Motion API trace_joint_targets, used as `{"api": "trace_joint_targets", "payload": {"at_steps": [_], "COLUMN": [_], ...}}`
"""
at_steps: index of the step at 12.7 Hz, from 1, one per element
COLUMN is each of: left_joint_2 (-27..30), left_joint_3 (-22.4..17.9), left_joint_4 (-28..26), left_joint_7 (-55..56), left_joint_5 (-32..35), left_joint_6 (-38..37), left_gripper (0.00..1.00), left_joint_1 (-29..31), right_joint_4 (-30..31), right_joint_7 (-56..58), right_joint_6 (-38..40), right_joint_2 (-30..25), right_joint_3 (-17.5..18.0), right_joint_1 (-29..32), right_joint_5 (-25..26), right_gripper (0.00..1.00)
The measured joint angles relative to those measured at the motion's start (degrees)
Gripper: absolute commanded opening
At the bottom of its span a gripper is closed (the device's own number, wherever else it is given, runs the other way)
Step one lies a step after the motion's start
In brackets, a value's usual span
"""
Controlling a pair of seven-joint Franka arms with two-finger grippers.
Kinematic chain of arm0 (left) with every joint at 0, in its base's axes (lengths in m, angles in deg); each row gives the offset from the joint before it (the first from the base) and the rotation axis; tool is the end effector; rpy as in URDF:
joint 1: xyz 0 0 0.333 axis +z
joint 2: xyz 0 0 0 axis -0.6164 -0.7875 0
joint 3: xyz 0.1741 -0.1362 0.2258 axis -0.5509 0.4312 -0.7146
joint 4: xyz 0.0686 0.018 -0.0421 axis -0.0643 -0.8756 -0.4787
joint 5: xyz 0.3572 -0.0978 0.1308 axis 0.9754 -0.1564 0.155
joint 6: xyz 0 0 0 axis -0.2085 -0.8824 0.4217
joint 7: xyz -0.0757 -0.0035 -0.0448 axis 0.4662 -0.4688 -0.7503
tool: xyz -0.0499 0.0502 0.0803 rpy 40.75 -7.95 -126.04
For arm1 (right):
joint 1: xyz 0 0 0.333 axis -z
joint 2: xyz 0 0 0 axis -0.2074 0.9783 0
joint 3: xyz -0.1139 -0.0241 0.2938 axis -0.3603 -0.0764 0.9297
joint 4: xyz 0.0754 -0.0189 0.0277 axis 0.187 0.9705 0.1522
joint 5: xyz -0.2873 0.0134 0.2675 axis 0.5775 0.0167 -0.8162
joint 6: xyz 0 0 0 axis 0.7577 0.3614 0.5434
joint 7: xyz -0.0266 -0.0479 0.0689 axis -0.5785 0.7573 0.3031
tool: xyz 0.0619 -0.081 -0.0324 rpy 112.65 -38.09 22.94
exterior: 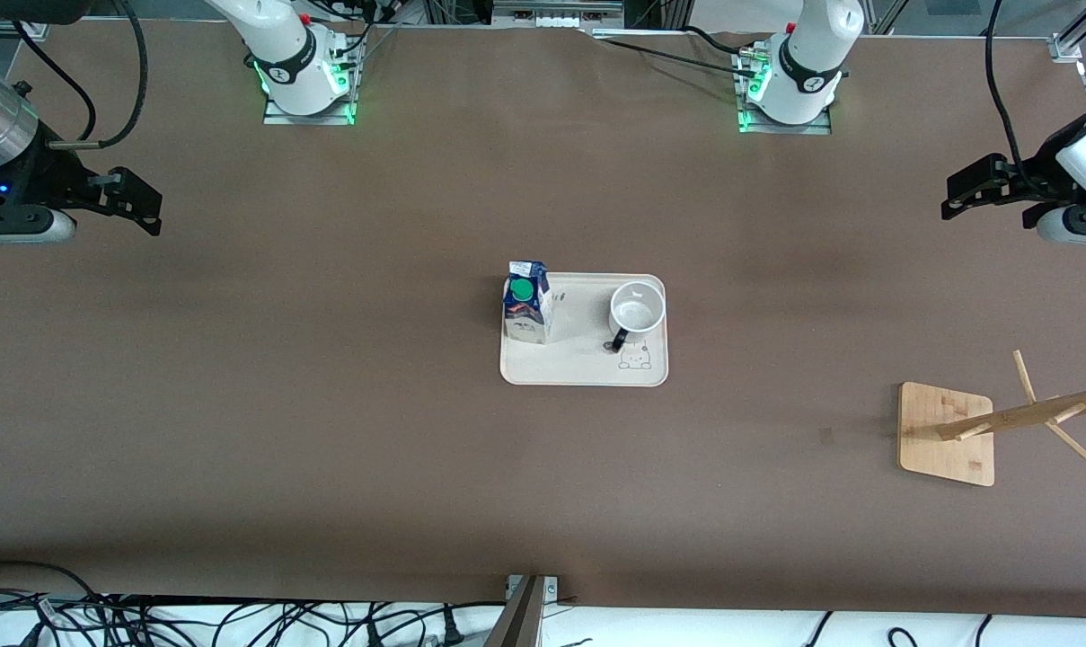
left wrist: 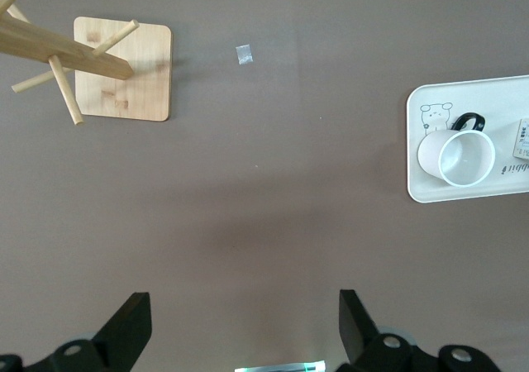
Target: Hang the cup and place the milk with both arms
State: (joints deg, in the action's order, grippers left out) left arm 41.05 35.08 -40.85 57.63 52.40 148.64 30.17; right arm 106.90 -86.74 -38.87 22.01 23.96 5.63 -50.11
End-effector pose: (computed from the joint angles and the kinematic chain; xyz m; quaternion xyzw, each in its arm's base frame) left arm 0.5596 -0.0040 0.6214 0.9979 -0.0411 -0.0475 0.0141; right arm 0.5608 0.0495 0.6076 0.9985 0.0337 0.0151 0.0407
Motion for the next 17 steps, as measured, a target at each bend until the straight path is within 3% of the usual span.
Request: {"api": "trace_joint_targets", "payload": {"at_steps": [8,13,17], "left_joint_2": [0.0,-0.1,-0.5], "left_joint_3": [-0.4,-0.7,-0.7], "left_joint_4": [0.0,-0.1,-0.1], "left_joint_7": [0.1,0.1,0.1], "left_joint_5": [0.0,0.0,0.0], "left_joint_6": [-0.9,-1.0,-0.9], "left_gripper": [1.00,1.00,1.00], "left_joint_1": [0.6,1.3,1.3], "right_joint_4": [0.0,-0.1,0.2], "right_joint_7": [0.0,-0.1,1.6], "right_joint_6": [0.0,-4.5,-0.9], "right_joint_2": [0.0,0.1,3.0], "right_joint_3": [0.0,-0.1,0.7], "right_joint_1": [0.0,0.1,-2.5], "right_joint_5": [0.0,-2.0,-2.8], "right_gripper": [1.00,1.00,1.00]}}
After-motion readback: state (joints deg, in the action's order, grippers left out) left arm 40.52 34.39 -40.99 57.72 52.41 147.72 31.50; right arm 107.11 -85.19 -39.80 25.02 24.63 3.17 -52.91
